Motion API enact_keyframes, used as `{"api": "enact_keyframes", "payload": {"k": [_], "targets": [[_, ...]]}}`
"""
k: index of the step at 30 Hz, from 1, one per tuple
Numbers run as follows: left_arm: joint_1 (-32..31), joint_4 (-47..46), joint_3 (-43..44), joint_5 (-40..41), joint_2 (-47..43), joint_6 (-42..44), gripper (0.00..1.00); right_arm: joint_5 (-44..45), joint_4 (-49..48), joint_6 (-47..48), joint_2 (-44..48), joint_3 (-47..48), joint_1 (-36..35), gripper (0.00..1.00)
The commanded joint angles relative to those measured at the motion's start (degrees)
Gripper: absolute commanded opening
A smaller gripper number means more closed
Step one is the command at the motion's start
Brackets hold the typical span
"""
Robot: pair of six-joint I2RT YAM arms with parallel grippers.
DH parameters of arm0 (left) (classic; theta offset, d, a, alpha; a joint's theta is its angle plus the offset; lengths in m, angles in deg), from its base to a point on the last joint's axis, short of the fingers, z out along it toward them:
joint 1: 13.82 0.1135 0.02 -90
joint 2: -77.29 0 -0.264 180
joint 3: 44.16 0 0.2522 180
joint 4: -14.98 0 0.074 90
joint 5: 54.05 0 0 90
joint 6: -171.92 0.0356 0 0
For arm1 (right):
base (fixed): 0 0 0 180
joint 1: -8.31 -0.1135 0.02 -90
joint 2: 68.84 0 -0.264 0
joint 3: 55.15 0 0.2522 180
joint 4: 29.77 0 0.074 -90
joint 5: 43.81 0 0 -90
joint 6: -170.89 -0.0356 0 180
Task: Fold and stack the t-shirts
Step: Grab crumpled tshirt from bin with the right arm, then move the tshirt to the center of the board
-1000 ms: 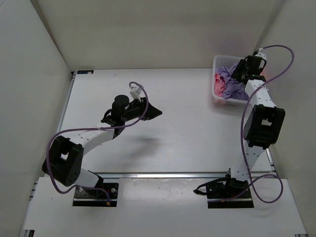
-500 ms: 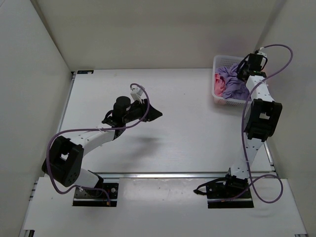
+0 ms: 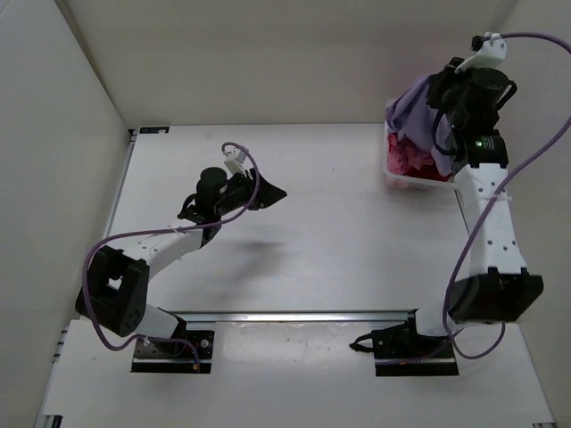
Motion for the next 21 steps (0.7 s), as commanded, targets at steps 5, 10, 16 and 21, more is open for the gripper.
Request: {"api": "enact_keyframes", "payload": {"k": [5, 10, 16, 21], "targets": [[6.7, -1.0, -0.2, 2.6, -3.3, -5.3, 0.51, -17.7, -9.7, 2.5, 8.5, 4.4, -16.0, 0.0], [16.3, -1.5, -3.0, 1.0, -6.6, -8.3, 0.52, -23.1, -11.4, 0.8, 8.4, 8.4, -21.4, 0.0], [20.1, 2.0, -1.6, 1.0, -8.2, -6.5, 0.55, -31.1, -16.5, -6.6, 5.6, 5.5, -16.9, 0.0], [23.9, 7.1, 0.9, 2.3, -8.7, -3.8, 0.55, -30.8, -27.0, -11.9, 4.8, -17.1, -12.6, 0.0]]}}
